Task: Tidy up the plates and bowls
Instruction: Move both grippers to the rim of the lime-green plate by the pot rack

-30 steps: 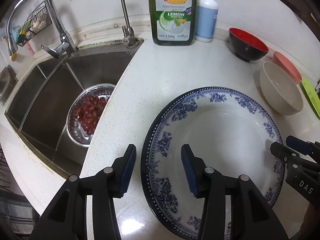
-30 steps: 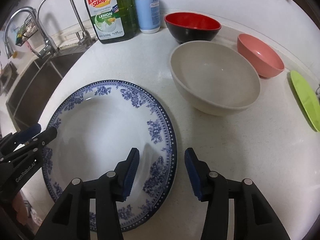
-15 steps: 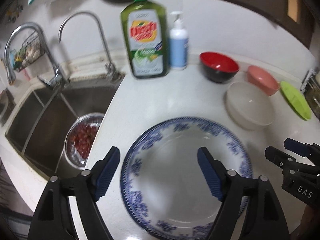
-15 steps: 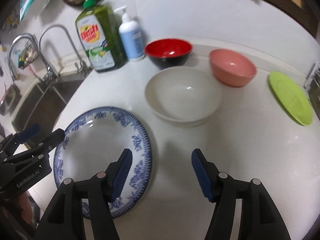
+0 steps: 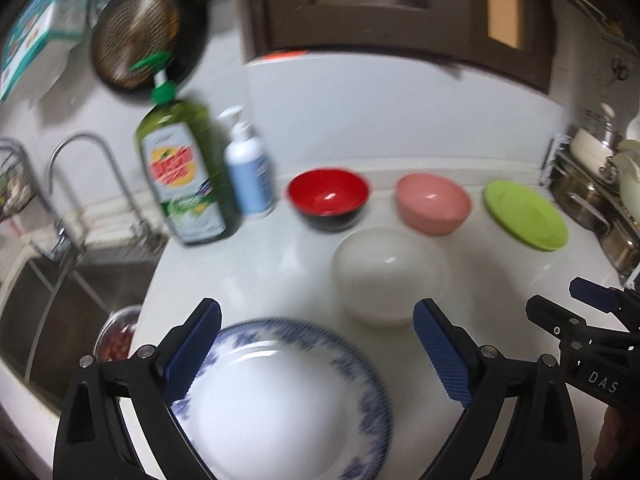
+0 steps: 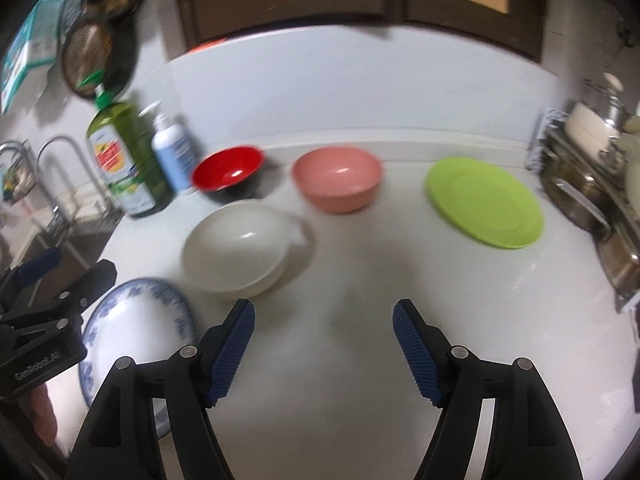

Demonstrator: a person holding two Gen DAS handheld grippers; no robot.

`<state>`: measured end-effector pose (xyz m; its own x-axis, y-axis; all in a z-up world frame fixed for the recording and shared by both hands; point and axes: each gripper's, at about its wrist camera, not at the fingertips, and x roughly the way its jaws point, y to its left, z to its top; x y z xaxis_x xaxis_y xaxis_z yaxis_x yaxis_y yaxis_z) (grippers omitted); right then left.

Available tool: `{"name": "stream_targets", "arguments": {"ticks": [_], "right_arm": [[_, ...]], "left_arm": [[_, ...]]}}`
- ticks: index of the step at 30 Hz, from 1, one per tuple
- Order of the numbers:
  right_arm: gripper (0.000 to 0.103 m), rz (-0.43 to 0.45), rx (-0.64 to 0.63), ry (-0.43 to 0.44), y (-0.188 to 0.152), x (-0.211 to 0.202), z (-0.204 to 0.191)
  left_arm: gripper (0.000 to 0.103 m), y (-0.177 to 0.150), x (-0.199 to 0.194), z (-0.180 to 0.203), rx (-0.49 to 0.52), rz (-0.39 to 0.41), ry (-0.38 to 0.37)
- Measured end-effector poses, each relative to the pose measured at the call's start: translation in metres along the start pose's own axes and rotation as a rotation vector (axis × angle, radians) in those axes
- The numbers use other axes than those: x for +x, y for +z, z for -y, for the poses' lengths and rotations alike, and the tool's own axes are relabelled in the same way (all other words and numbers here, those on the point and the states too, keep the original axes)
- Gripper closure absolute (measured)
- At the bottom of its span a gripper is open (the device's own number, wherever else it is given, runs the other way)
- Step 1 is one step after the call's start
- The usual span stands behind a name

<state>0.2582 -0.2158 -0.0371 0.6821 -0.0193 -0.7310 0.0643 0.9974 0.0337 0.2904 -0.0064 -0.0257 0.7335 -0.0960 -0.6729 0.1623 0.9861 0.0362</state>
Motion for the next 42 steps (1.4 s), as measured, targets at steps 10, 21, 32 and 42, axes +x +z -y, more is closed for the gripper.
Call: {"name": "stream_targets", "arguments": {"ticks": [10, 21, 32, 42], "right_arm": [[0.031, 0.082, 0.089, -0.103, 0.019, -0.022, 0.063], [0.031, 0.124, 0.164, -0.159, 0.045, -0.028, 0.126], [0.031, 0.127, 0.226, -0.185, 0.07, -0.007, 0.182], [0.031, 0.111, 0.247, -0.215, 0.086, 0.028, 0.222]], "left_arm": [[0.004, 0.04, 0.001, 0.063, 0.065, 0.045, -0.11], [0.004, 0.085, 0.007, 0.123, 0.124, 0.104, -0.164], [0.004, 0.122, 0.042, 0.182, 0.172, 0.11, -0.193], [0.005, 0.137, 0.091, 0.222, 0.208, 0.065, -0.212]]}}
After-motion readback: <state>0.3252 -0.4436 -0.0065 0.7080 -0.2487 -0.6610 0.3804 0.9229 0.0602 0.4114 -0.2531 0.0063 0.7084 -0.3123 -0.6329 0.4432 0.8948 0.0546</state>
